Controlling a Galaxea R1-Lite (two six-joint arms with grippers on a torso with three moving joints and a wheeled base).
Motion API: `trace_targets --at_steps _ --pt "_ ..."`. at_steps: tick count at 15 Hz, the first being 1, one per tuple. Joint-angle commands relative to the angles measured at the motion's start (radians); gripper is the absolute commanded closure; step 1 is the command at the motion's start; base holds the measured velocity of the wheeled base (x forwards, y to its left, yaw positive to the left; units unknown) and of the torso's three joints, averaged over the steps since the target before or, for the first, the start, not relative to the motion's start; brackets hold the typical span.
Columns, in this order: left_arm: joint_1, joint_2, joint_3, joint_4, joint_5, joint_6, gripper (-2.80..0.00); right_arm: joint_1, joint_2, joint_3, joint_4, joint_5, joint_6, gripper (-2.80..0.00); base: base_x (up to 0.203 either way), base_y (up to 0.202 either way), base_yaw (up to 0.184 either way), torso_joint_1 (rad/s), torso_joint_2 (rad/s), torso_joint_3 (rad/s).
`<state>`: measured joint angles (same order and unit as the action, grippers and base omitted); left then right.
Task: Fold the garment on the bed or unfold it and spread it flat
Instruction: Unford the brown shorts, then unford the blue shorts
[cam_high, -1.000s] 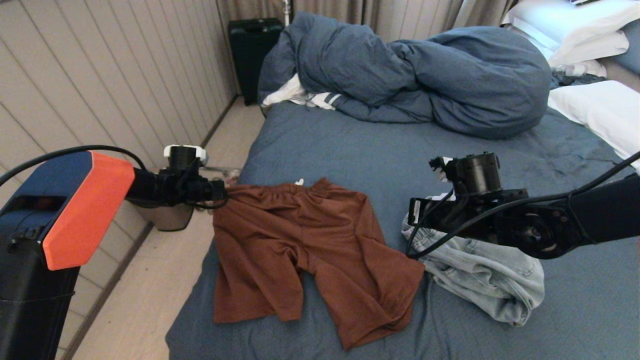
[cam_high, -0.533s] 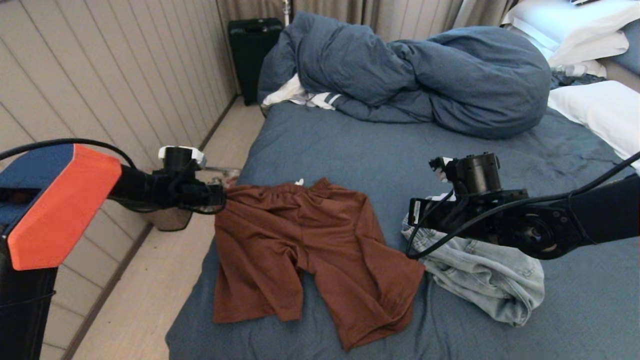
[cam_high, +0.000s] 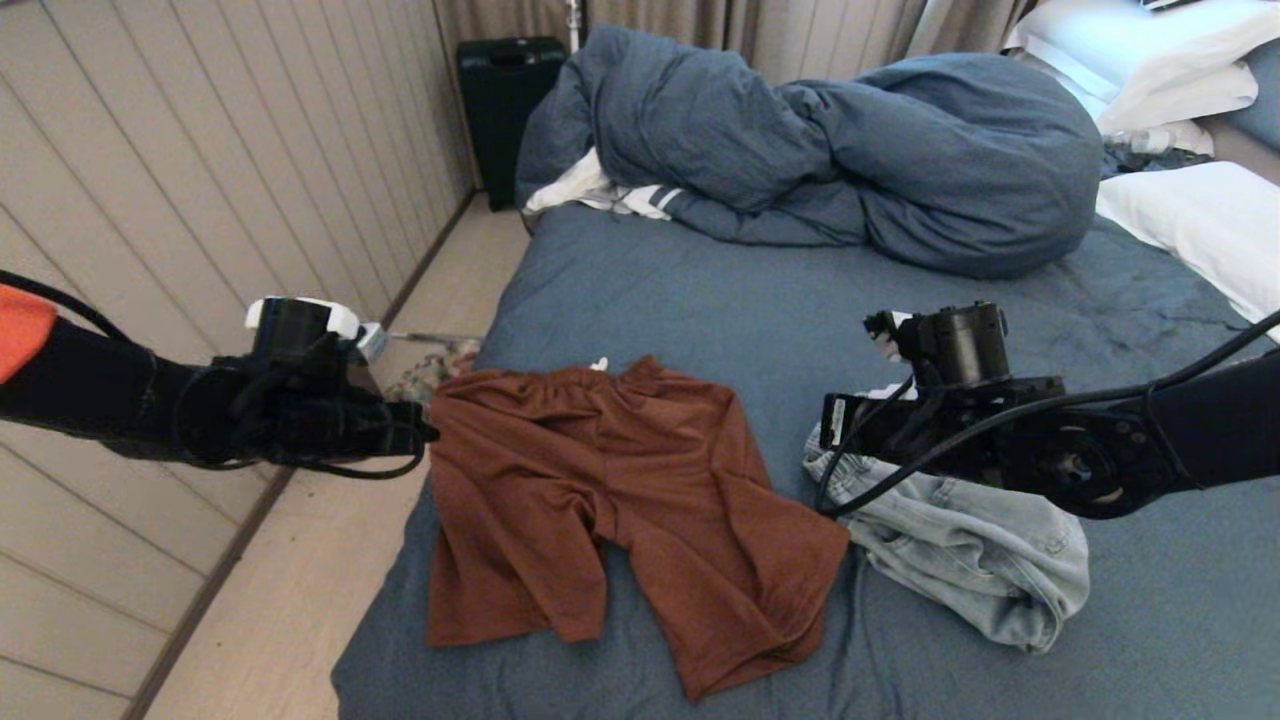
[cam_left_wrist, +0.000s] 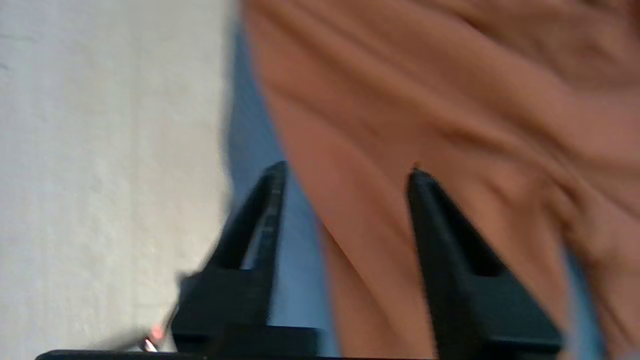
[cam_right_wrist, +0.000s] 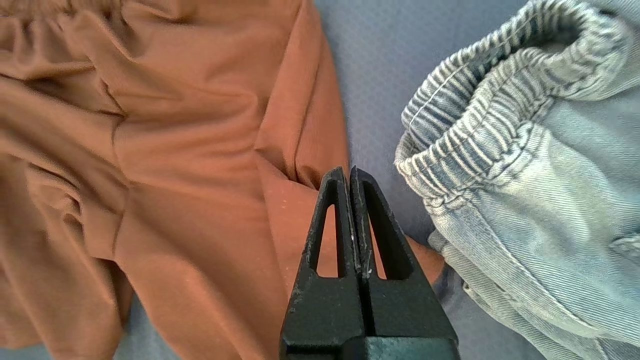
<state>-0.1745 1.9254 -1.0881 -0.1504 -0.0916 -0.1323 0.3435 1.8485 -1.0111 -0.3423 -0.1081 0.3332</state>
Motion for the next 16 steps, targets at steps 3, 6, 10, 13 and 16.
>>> trace_targets --at_steps 3,6,10,13,16 --pt "-0.116 -0.279 0.196 -0.002 0.010 -0.061 0.00 0.001 -0.122 0.010 0.012 -0.007 0.002 0.00 0.000 0.000 0.000 0.000 0.00 0.000" --pt "-0.132 -0.443 0.263 0.004 0.020 -0.118 0.00 0.017 -0.246 0.039 0.081 -0.040 0.007 0.00 0.000 0.000 0.000 0.000 0.00 0.000" --pt "-0.134 -0.712 0.387 0.017 0.146 -0.128 0.00 0.048 -0.509 0.141 0.148 -0.199 -0.009 0.00 0.000 0.000 0.000 0.000 0.00 0.000" --pt "-0.129 -0.972 0.471 0.120 0.202 -0.092 0.00 0.059 -0.802 0.216 0.330 -0.323 -0.037 0.00 0.000 0.000 0.000 0.000 0.00 0.000" --pt "-0.121 -1.231 0.523 0.309 0.255 -0.106 0.00 0.046 -1.115 0.302 0.531 -0.486 -0.049 0.00 0.000 0.000 0.000 0.000 0.00 0.000"
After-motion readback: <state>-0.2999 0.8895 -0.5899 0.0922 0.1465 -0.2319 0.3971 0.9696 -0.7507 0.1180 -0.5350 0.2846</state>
